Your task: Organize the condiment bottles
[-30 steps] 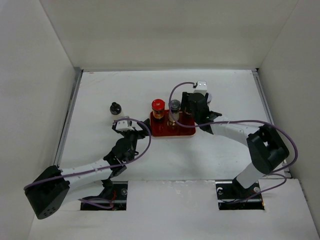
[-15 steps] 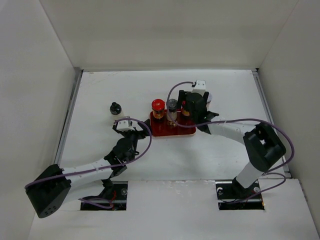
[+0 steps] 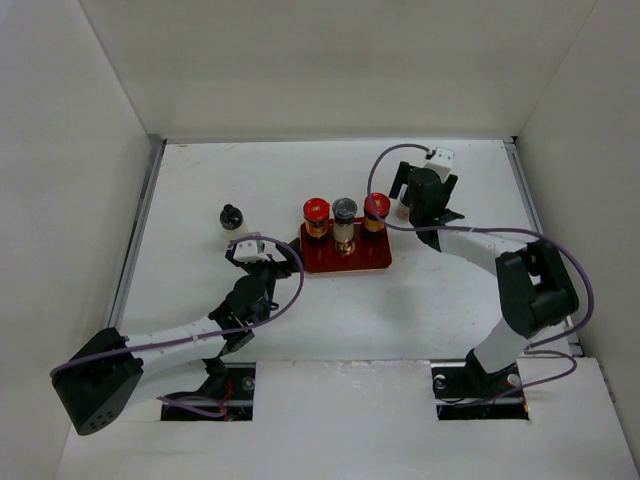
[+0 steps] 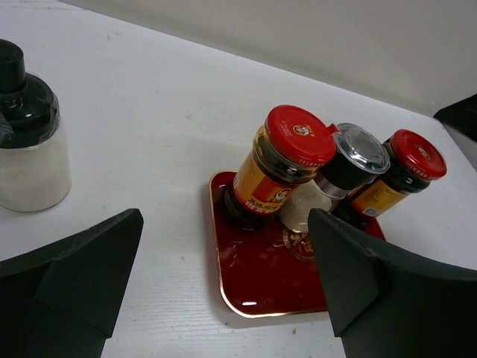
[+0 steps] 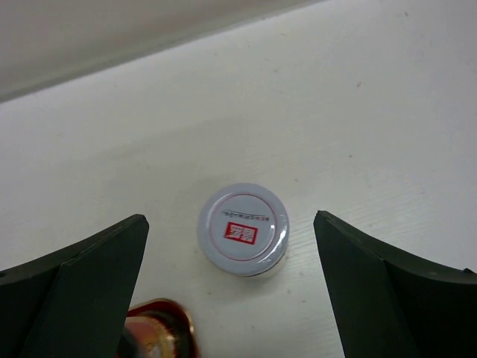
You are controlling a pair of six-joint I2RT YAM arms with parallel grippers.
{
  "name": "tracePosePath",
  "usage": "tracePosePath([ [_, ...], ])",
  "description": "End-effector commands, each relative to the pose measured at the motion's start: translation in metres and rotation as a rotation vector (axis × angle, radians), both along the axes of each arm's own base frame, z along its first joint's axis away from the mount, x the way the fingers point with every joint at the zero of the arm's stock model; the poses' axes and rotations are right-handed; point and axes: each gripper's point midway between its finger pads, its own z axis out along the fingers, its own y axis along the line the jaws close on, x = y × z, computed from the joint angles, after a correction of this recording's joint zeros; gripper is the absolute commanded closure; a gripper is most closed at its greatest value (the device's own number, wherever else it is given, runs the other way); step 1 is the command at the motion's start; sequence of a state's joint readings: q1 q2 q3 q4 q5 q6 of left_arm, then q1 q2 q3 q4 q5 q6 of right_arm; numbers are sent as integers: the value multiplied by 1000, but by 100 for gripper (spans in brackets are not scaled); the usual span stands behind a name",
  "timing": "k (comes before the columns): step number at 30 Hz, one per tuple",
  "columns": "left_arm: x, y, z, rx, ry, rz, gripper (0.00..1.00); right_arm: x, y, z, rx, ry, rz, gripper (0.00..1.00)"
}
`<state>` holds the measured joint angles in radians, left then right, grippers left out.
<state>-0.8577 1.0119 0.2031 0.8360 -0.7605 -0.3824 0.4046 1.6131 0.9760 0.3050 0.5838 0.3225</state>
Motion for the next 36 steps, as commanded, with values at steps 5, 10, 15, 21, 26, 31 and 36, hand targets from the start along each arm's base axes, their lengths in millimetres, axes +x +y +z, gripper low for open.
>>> tracePosePath([
  [5,5,-1,27,-80,-60,15,5,22,4,-32,4,78,28,0],
  [10,5,-7,25,-74,-53,2,5,31,5,-34,31,46,34,20],
  [15,5,-7,26,-75,-56,1,5,25,-1,-28,45,15,5,41],
  [21,4,-5,27,-83,-61,2,5,-21,-33,19,80,-122,-98,43],
  [26,5,-8,26,-76,-55,-1,5,-70,-15,32,128,-154,-28,43],
  [31,6,-4,26,-78,-57,10,5,-98,48,32,143,-148,140,43],
  [36,7,5,27,-83,-63,31,5,-110,100,32,143,-136,259,42],
])
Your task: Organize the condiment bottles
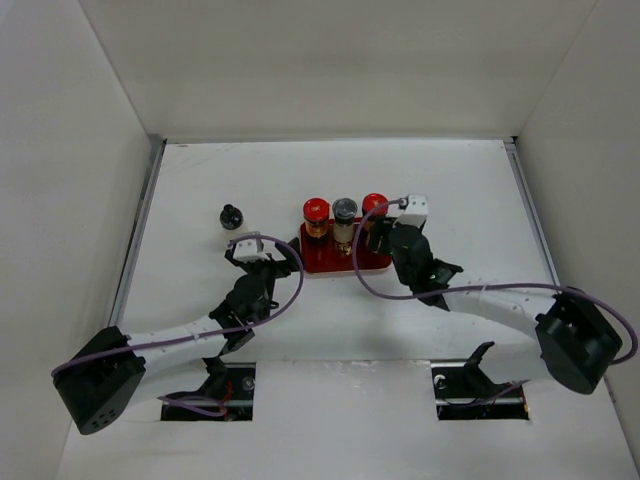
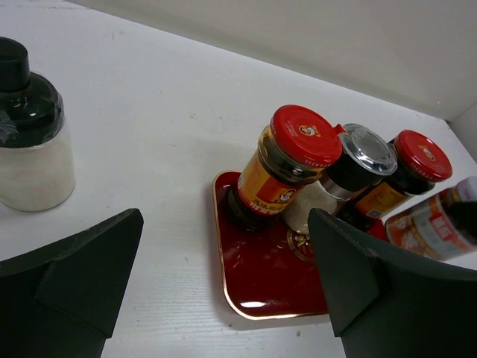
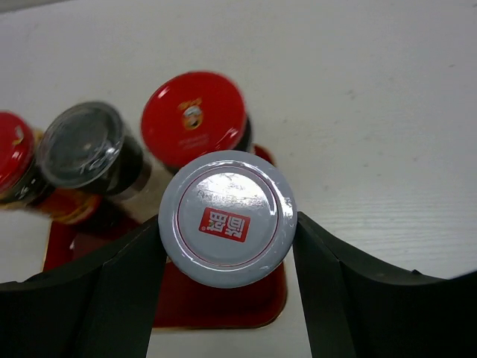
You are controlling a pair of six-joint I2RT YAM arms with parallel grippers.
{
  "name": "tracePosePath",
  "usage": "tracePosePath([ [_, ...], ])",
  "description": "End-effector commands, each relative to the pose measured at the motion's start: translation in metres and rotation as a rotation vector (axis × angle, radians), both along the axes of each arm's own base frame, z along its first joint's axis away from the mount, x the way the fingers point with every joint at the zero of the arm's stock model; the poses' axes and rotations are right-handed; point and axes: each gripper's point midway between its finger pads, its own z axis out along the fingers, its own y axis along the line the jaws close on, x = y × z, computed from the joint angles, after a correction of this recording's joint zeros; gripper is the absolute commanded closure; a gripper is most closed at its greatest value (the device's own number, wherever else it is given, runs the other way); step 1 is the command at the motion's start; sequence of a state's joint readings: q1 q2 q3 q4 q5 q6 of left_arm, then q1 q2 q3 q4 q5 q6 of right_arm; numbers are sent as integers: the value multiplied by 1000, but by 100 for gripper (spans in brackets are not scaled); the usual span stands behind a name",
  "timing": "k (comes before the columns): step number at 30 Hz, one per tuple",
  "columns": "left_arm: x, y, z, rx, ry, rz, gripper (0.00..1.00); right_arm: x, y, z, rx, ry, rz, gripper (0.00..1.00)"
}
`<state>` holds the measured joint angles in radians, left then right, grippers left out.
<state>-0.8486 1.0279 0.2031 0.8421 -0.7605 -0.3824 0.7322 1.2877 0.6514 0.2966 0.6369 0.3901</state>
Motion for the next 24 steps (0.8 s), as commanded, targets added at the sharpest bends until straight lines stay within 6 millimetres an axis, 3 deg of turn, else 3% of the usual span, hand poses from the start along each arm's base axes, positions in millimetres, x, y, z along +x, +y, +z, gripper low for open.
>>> tracePosePath([
  [1,6,4,30,-88,-69,27,5,9,28,40,112,-112,15,42],
  [12,9,8,26,-77,-60,42,5,8,72,0,61,-57,82,38],
  [16,12,20,24,-71,-54,82,6,2,84,-1,54,-56,110,27],
  [19,16,34,19,-43,-27,153,6,1,83,1,61,-60,96,17],
  [21,16,39,19,-28,-11,173,6,-1,78,6,39,-70,77,0],
  [24,15,46,22,-37,-3,202,5,-8,63,24,37,-104,40,0],
])
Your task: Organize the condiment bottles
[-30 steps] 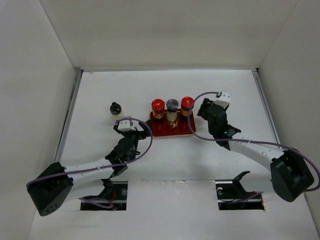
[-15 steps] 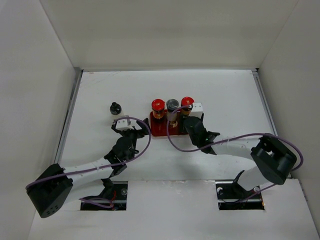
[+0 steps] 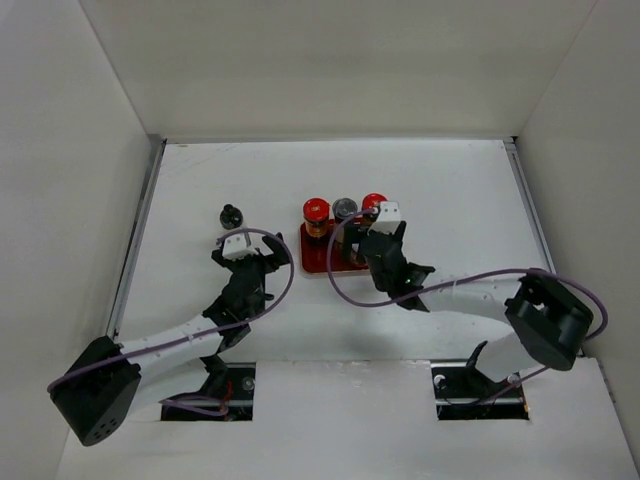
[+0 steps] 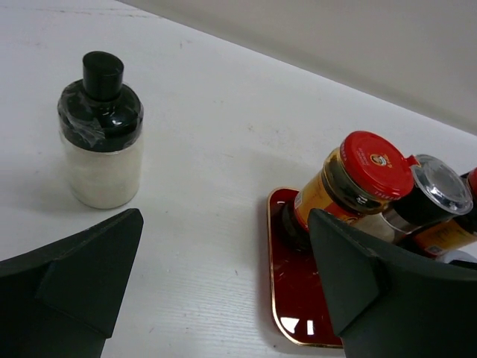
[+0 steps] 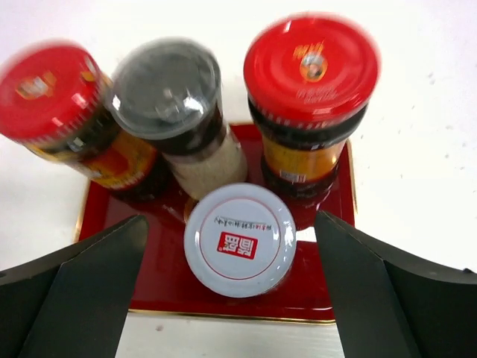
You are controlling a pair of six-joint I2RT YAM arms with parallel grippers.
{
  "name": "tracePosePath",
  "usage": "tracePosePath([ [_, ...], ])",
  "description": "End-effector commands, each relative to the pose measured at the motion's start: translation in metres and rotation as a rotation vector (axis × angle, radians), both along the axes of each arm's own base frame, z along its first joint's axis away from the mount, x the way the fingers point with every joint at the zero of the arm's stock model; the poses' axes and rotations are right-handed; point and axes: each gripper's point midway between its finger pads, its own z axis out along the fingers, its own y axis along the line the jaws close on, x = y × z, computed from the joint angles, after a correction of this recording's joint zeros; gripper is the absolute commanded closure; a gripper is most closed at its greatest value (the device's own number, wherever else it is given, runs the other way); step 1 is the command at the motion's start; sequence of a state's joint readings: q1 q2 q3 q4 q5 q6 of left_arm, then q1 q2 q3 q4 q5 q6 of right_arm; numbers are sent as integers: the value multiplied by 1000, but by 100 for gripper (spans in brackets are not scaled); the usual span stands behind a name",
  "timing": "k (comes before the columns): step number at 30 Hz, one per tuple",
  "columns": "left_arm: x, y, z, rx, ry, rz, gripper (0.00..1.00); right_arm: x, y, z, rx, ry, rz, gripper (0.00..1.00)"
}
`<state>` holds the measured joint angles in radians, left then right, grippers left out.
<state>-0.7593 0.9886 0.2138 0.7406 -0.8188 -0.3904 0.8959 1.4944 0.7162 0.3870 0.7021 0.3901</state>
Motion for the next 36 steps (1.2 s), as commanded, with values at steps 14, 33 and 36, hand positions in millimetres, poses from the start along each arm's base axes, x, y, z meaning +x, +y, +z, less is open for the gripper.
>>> tracePosePath([
  [14,37,56,51,36,138,211,0,-43,-75,96,192,-247,-72,0],
  [33,118,83,-17,77,388,247,12,-45,-63,101,172,-250,-13,0],
  [36,117,86,-23,78,386,268,23,-44,-63,103,166,-253,-13,0],
])
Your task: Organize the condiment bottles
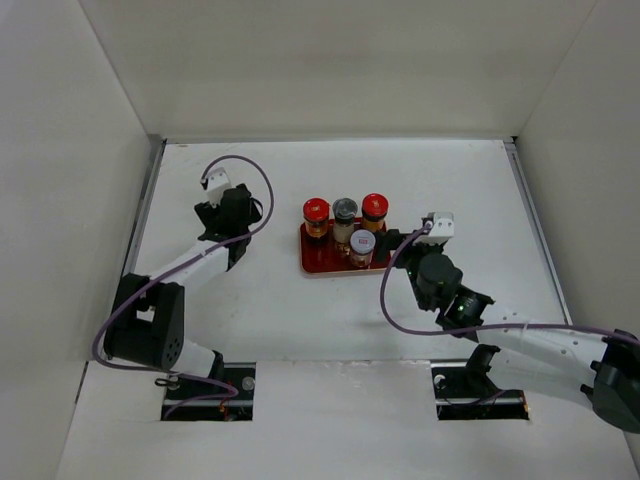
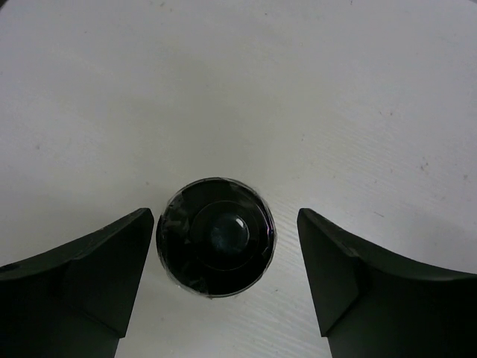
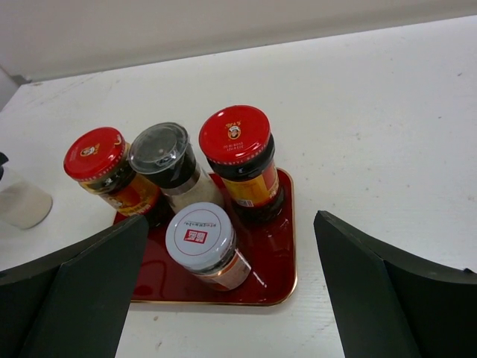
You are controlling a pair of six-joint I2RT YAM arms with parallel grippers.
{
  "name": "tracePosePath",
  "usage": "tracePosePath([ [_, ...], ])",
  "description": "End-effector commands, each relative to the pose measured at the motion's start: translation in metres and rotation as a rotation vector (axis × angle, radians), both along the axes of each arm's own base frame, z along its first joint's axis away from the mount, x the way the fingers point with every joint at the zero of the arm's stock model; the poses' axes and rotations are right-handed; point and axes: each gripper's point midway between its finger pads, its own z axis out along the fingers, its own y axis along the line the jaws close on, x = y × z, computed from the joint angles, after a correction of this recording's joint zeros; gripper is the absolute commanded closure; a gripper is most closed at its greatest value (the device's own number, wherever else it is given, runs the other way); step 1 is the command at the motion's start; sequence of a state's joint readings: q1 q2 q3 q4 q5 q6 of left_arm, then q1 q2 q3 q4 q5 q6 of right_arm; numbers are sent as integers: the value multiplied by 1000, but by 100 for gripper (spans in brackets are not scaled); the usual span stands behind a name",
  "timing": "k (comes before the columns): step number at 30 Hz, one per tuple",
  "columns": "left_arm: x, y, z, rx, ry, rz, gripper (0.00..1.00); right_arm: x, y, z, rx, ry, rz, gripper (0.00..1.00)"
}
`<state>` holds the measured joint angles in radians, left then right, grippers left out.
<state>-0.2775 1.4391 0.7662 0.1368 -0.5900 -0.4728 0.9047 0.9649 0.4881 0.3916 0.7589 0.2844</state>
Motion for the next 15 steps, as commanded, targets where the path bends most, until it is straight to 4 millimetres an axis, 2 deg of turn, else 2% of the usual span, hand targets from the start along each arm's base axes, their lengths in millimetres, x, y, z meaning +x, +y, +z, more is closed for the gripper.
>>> tracePosePath([
  [1,13,-5,18,-24,-74,-3,27,0,6,16,42,-36,19,0],
  [5,11,-7,16,-22,-72,-10,50,1,7,15,33,-32,24,0],
  [8,2,-17,42,-42,-134,-38,62,-2,-1,19,65,-48,10,0],
  [11,-20,-42,88,-63,-250,-106,63,-1,-4,19,69,-49,1,0],
  [13,-38,-65,108,-67,-292,-180,63,0,-5,19,69,-47,-3,0],
  [15,-56,-89,118,-81,-311,-258,62,1,-4,16,71,-43,-3,0],
])
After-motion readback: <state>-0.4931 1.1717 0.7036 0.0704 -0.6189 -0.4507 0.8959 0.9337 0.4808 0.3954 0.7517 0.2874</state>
